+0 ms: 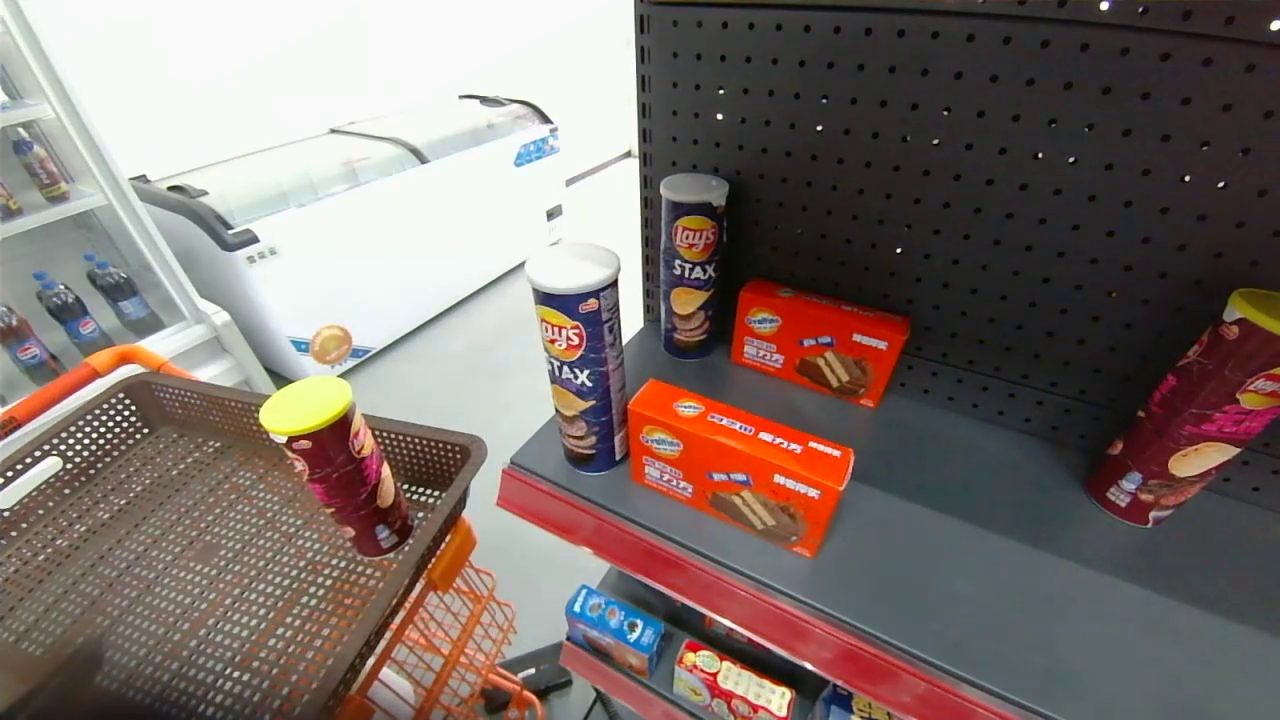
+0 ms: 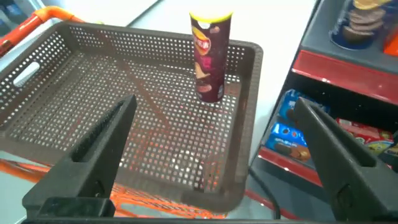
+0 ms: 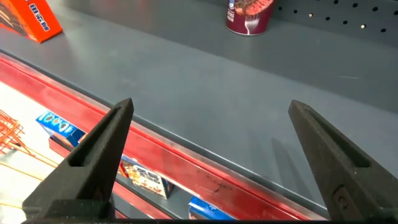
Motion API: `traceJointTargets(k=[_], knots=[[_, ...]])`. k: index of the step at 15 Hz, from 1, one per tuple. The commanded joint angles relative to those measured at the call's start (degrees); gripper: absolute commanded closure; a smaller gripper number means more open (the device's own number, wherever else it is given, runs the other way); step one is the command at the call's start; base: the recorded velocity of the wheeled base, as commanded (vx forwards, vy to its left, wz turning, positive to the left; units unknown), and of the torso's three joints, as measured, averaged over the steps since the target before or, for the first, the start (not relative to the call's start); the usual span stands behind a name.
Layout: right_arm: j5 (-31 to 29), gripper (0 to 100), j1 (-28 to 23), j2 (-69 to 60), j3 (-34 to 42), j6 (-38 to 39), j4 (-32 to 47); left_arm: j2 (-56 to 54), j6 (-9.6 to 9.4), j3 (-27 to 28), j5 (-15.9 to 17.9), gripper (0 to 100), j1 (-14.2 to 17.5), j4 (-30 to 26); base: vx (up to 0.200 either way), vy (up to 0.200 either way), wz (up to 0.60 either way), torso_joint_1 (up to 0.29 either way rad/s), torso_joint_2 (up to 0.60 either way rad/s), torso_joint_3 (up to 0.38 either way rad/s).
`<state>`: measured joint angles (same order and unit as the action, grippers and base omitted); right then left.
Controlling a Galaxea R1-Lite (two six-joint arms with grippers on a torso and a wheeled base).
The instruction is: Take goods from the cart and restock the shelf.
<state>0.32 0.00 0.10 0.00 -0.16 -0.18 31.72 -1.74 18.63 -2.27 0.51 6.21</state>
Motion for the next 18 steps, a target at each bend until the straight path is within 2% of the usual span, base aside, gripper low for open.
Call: traceJointTargets(k=[1, 3, 4, 5, 6, 8, 9, 11, 15, 18], knots=[[0.0, 0, -0.1, 0.1, 0.0, -0.1, 0.0, 22.9, -0.19, 1.6, -0.5, 0, 2.5, 9.8, 0.0, 0.0, 0.0, 0.0, 0.0, 0.0], [0.0, 0, 0.0, 0.1, 0.0, 0.0, 0.0, 31.0, -0.98, -0.7, -0.6, 0, 2.3, 17.3, 0.0, 0.0, 0.0, 0.0, 0.0, 0.0], [0.0, 0, 0.0, 0.1, 0.0, -0.1, 0.0, 37.7, -1.16, -2.9, -0.6, 0, 1.6, 26.5, 0.0, 0.0, 0.0, 0.0, 0.0, 0.0], [0.0, 0, 0.0, 0.1, 0.0, 0.0, 0.0, 40.9, -1.25, -3.8, -0.6, 0, 1.3, 31.2, 0.0, 0.0, 0.0, 0.0, 0.0, 0.0], [0.0, 0, 0.0, 0.0, 0.0, -0.1, 0.0, 49.1, -1.07, -5.3, -0.6, 0, 1.3, 43.6, 0.0, 0.0, 0.0, 0.0, 0.0, 0.0], [0.0, 0, 0.0, 0.1, 0.0, 0.0, -0.1, 56.7, -0.89, -6.1, -0.5, 0, 1.1, 54.7, 0.0, 0.0, 0.0, 0.0, 0.0, 0.0], [0.0, 0, -0.1, 0.1, 0.0, -0.1, 0.0, 59.3, -0.89, -6.4, -0.2, 0, 1.0, 58.0, 0.0, 0.0, 0.0, 0.0, 0.0, 0.0], [0.0, 0, -0.1, 0.1, 0.0, 0.0, 0.0, 62.0, -0.81, -6.7, 1.1, 0, 0.6, 60.3, 0.0, 0.0, 0.0, 0.0, 0.0, 0.0], [0.0, 0, 0.0, 0.1, 0.0, 0.0, 0.0, 69.7, -1.16, -7.2, 1.0, 0, -0.9, 69.9, 0.0, 0.0, 0.0, 0.0, 0.0, 0.0], [0.0, 0, 0.0, 0.1, 0.0, 0.0, 0.0, 74.9, -1.25, -6.3, -1.6, 0, -0.6, 75.2, 0.0, 0.0, 0.0, 0.0, 0.0, 0.0]])
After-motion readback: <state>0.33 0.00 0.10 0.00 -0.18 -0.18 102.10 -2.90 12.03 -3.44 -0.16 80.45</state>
